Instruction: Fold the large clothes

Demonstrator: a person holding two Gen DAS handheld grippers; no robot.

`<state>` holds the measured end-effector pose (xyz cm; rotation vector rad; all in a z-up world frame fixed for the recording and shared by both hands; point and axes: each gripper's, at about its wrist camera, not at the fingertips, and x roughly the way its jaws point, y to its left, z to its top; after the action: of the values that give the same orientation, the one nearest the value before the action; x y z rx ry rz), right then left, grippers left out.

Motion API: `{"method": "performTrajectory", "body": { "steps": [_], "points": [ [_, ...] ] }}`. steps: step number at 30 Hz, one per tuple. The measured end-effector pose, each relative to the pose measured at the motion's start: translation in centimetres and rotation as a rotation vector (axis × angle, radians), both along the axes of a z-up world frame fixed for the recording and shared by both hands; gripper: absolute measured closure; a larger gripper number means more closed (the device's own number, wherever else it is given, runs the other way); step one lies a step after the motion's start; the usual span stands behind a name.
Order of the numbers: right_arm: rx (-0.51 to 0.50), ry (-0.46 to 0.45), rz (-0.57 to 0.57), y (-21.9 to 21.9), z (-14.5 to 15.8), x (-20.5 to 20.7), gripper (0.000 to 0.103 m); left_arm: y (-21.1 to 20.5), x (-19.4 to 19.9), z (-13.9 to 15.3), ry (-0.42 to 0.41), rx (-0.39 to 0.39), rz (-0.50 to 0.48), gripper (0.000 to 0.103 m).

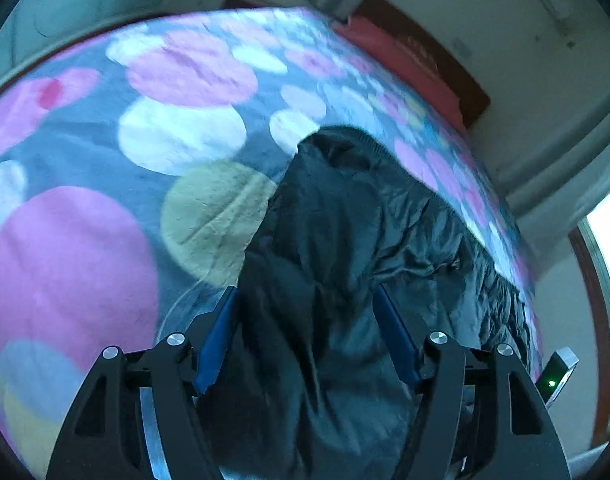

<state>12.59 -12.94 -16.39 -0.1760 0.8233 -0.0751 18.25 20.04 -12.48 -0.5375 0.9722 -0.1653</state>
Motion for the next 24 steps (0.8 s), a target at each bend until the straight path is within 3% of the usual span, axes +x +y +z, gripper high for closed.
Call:
{"method": "performTrajectory", "body": {
  "steps": [2, 7, 9, 13, 16, 19, 24],
  "points": [
    [0.0, -0.001, 0.001, 0.0, 0.0, 0.0, 0.067, 0.3, 1.3, -1.1, 0.041, -0.043, -0.037, 0.036],
    [0.002, -0.001, 0.002, 0.0, 0.0, 0.0, 0.067, 0.9, 3.4, -4.3, 0.14, -0.238, -0.106, 0.036],
    [0.002, 0.0, 0.001, 0.0, 0.0, 0.0, 0.067, 0.6, 4.0, -4.7, 0.146, -0.266, -0.133, 0.036],
    [0.003, -0.001, 0.001, 0.1, -0.1, 0.0, 0.067, -0.9, 4.8, -4.9, 0.15, -0.23, -0.185, 0.037],
    [0.003, -0.002, 0.001, 0.2, -0.1, 0.0, 0.067, -2.2, 4.9, -4.5, 0.13, -0.148, -0.209, 0.05],
    [0.005, -0.001, 0.001, 0.2, -0.1, 0.0, 0.067, -2.8, 4.5, -3.7, 0.113, -0.137, -0.219, 0.069],
    [0.019, 0.001, 0.0, 0.2, -0.1, 0.2, 0.067, -4.6, 3.1, 0.5, 0.02, -0.043, -0.224, 0.081]
  ]
}}
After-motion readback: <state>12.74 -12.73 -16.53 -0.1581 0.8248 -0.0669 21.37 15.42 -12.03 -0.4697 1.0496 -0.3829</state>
